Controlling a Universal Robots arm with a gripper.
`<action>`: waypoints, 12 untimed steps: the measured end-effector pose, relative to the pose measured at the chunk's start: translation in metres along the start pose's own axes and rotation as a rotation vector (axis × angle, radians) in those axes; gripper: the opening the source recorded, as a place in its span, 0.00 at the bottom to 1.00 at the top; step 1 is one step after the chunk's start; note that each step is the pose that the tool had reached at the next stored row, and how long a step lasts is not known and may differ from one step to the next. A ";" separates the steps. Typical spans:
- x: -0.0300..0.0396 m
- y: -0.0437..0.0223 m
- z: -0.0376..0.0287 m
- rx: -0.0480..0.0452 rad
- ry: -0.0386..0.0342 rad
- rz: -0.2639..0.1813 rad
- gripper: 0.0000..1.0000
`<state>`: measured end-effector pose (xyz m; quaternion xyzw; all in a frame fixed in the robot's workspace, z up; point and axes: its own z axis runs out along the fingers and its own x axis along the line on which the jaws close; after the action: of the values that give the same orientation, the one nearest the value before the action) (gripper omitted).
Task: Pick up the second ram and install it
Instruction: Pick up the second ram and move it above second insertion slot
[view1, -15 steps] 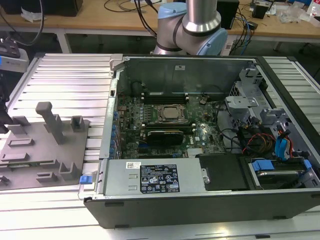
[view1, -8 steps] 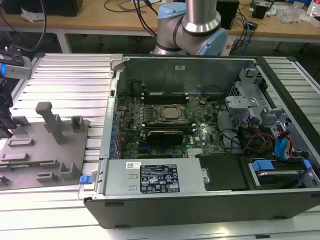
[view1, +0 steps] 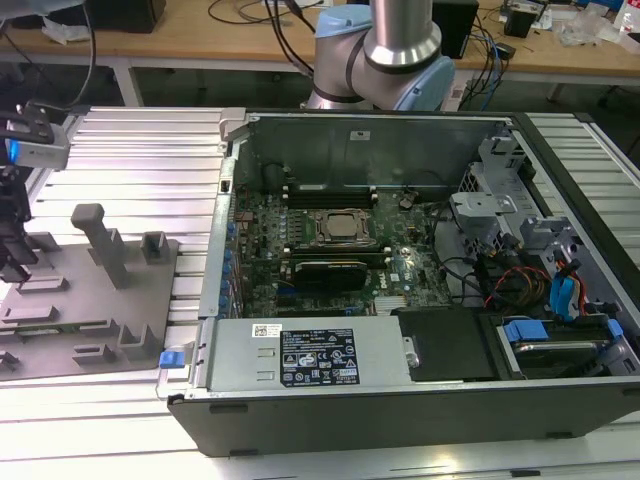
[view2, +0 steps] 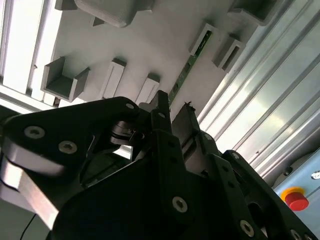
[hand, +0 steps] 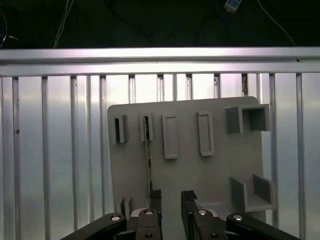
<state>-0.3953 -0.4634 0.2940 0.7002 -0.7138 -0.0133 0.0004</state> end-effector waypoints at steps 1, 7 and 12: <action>0.0004 -0.0001 0.0074 -0.0001 0.0000 0.000 0.30; 0.0040 -0.0006 0.0264 0.0000 0.0000 0.000 0.30; 0.0107 -0.0008 0.0314 0.0000 0.0000 0.000 0.30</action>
<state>-0.3953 -0.4735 0.2624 0.7002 -0.7138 -0.0134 0.0004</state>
